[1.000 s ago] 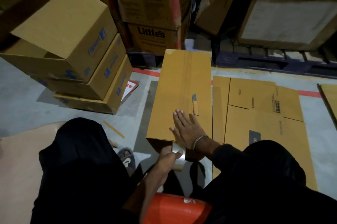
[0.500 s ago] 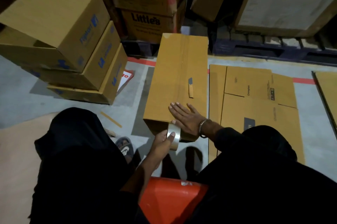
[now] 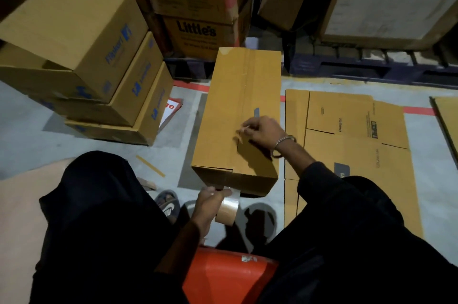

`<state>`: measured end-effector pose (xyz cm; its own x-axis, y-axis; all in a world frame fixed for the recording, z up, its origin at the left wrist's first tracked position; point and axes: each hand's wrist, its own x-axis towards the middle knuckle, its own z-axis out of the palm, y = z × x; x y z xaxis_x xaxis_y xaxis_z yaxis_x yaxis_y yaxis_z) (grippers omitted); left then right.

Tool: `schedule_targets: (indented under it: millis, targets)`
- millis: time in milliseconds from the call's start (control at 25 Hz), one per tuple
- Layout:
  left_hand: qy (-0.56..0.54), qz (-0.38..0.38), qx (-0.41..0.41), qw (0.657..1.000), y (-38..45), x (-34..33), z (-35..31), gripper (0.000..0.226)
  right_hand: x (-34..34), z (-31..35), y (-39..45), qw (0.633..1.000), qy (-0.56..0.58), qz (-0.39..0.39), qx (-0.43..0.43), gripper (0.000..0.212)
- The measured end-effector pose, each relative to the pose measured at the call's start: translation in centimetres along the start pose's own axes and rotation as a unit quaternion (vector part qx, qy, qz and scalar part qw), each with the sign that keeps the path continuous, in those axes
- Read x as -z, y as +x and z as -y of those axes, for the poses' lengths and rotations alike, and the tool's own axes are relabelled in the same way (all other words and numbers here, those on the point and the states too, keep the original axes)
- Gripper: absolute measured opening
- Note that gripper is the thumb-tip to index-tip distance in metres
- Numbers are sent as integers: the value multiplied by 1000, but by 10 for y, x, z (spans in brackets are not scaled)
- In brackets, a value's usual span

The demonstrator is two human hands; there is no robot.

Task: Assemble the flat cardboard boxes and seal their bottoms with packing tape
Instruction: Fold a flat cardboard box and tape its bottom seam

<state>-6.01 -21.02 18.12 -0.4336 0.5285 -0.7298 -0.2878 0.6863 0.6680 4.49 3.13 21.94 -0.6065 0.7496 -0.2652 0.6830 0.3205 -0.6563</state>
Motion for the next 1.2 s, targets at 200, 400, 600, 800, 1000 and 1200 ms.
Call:
schedule_targets:
  millis: [200, 400, 600, 800, 1000, 1200]
  targets:
    - [-29, 53, 12, 998, 8, 2, -4, 40, -2, -24, 27, 974, -52, -120, -185, 51]
    - [-16, 82, 27, 996, 11, -4, -4, 24, -9, -16, 35, 971, -2, -88, -222, 31]
    - [0, 66, 0, 998, 21, -11, 6, 13, 8, 8, -14, 924, 274, 53, -263, 16]
    - [-24, 52, -8, 998, 23, -14, 5, 7, 19, 41, -71, 923, 316, 121, -183, 7]
    - [4, 61, -8, 998, 20, -5, 2, 12, 7, 19, -115, 912, 298, 86, -269, 41]
    - [3, 61, -29, 998, 28, -5, 11, 13, -4, 22, -134, 949, 210, 102, -213, 39]
